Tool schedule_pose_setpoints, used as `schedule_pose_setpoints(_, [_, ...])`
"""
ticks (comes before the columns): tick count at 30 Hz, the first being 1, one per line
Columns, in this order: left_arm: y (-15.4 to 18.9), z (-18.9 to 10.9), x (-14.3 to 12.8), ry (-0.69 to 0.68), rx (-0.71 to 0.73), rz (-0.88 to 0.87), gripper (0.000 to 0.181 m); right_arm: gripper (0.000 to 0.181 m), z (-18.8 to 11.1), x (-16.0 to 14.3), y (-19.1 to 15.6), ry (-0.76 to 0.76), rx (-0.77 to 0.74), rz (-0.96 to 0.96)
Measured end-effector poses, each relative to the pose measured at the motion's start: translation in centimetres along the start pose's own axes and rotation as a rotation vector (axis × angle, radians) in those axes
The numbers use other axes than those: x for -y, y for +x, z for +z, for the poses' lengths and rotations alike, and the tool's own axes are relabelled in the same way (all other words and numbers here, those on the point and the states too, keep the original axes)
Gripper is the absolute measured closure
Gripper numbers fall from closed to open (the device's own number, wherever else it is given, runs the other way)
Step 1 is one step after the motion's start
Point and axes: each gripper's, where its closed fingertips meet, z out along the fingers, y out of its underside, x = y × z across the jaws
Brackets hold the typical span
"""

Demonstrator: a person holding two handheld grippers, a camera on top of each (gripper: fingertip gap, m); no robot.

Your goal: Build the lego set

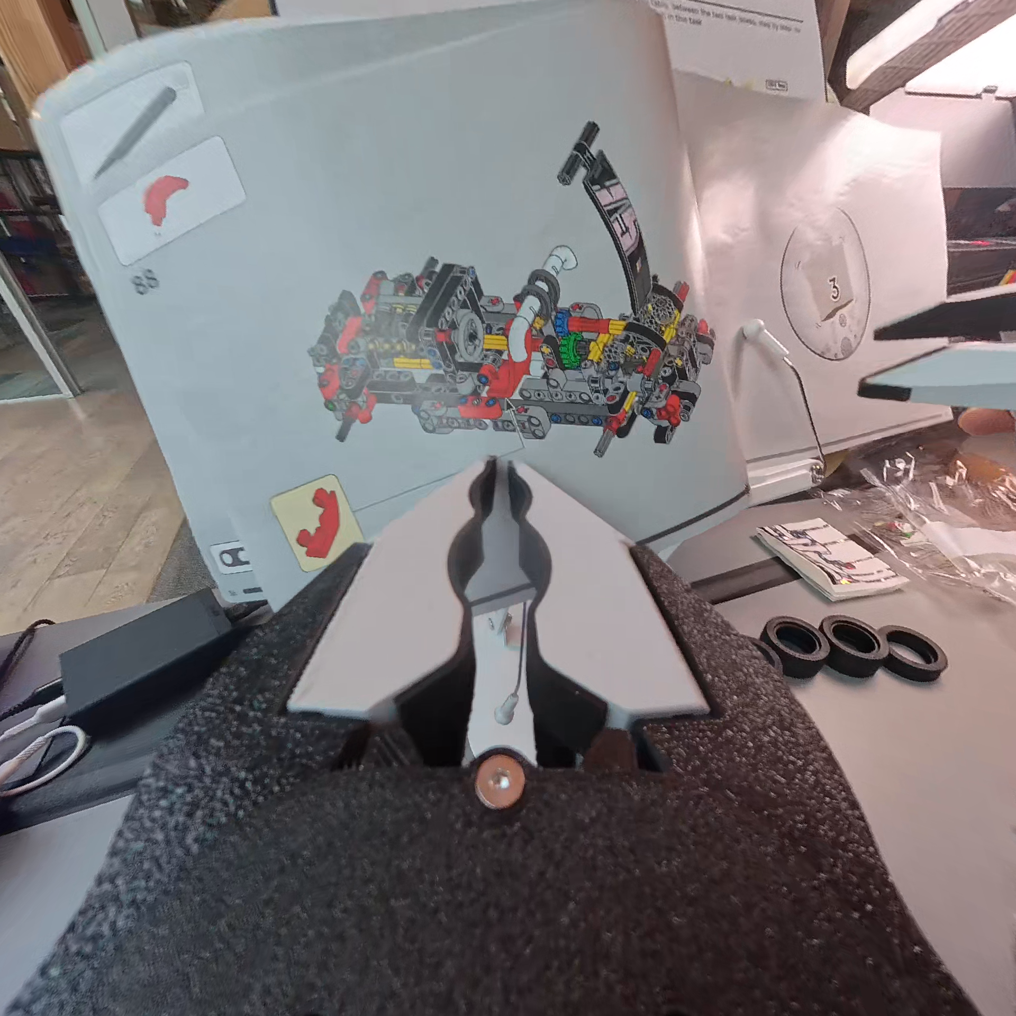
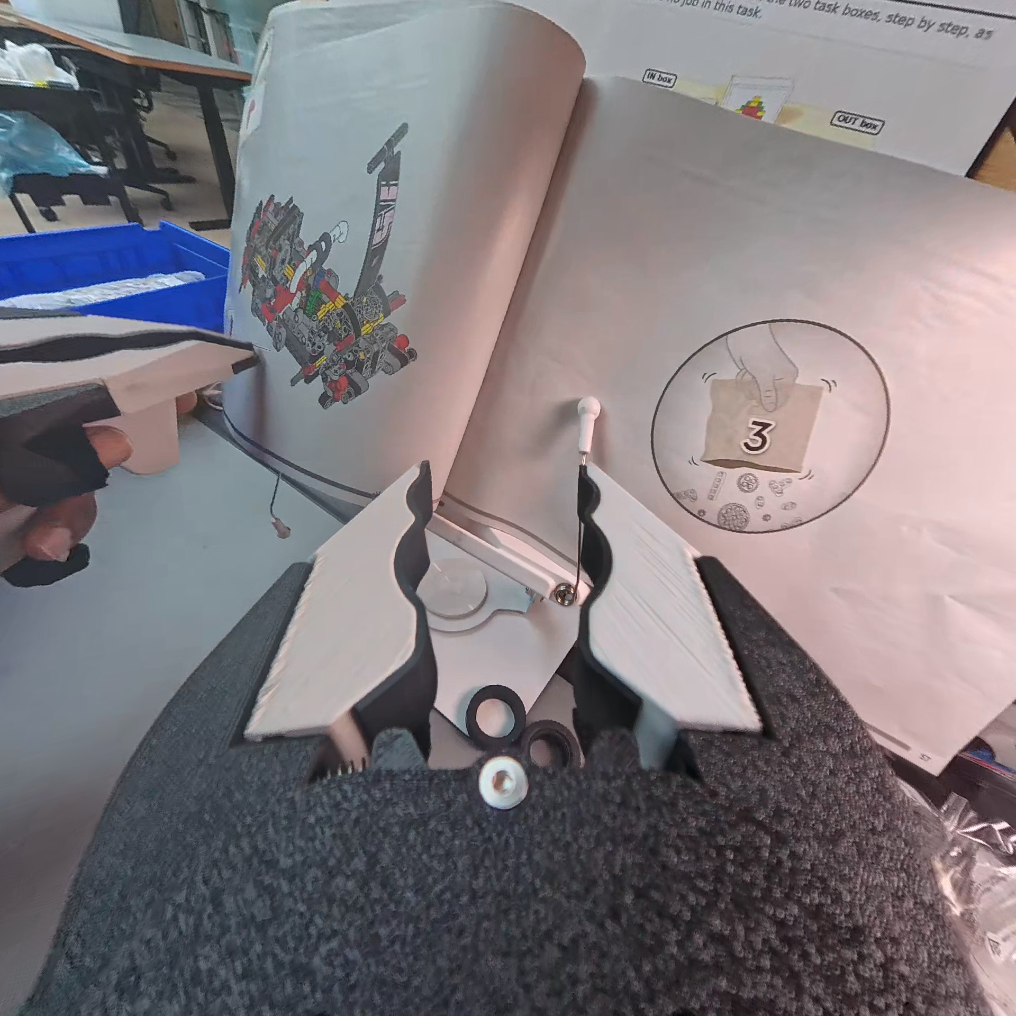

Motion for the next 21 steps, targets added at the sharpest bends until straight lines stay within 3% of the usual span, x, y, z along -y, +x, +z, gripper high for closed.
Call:
schedule_pose_setpoints(1, [-0.5,-0.2,0.7,0.035,0.028,-0.002,0.135,0.128,-0.3,-0.1,-0.1,-0.002,0.006,0.002])
schedule_pose_setpoints(4, [-2.1,0.6,1.9,0.048,0.06,-0.093,0.073,0.128,-1.0,0.0,-0.6,0.011,0.027,0.008])
schedule_pose_setpoints(5, [-2.2,1.4,1.9,0.026,0.055,-0.124,0.063,0.128,-1.1,-0.1,-0.8,0.013,0.033,0.012])
schedule_pose_setpoints(7, [-2.2,3.1,1.2,-0.033,0.071,-0.08,0.063,0.128,-1.2,-0.2,-1.4,0.011,0.044,0.02])
schedule_pose_setpoints(9, [-3.0,3.7,0.9,-0.041,0.154,0.015,0.084,0.128,-1.6,-0.4,-2.0,0.01,0.053,0.015])
schedule_pose_setpoints(13, [-2.8,2.7,1.5,0.034,0.136,0.046,0.165,0.129,-2.9,-1.4,-2.5,0.002,0.065,-0.013])
schedule_pose_setpoints(15, [-2.2,2.4,1.3,0.041,0.116,0.034,0.181,0.13,-3.2,-2.0,-2.5,-0.009,0.075,-0.007])
schedule_pose_setpoints(18, [-1.3,2.2,1.4,0.047,0.091,0.039,0.181,0.13,-3.4,-2.2,-2.4,-0.007,0.086,0.002])
schedule_pose_setpoints(19, [-1.5,1.9,1.9,0.071,0.108,0.043,0.167,0.13,-3.4,-2.2,-2.4,-0.007,0.085,0.0])
schedule_pose_setpoints(21, [-1.8,1.6,3.0,0.113,0.114,0.034,0.104,0.13,-3.5,-2.3,-2.5,-0.006,0.089,-0.004])
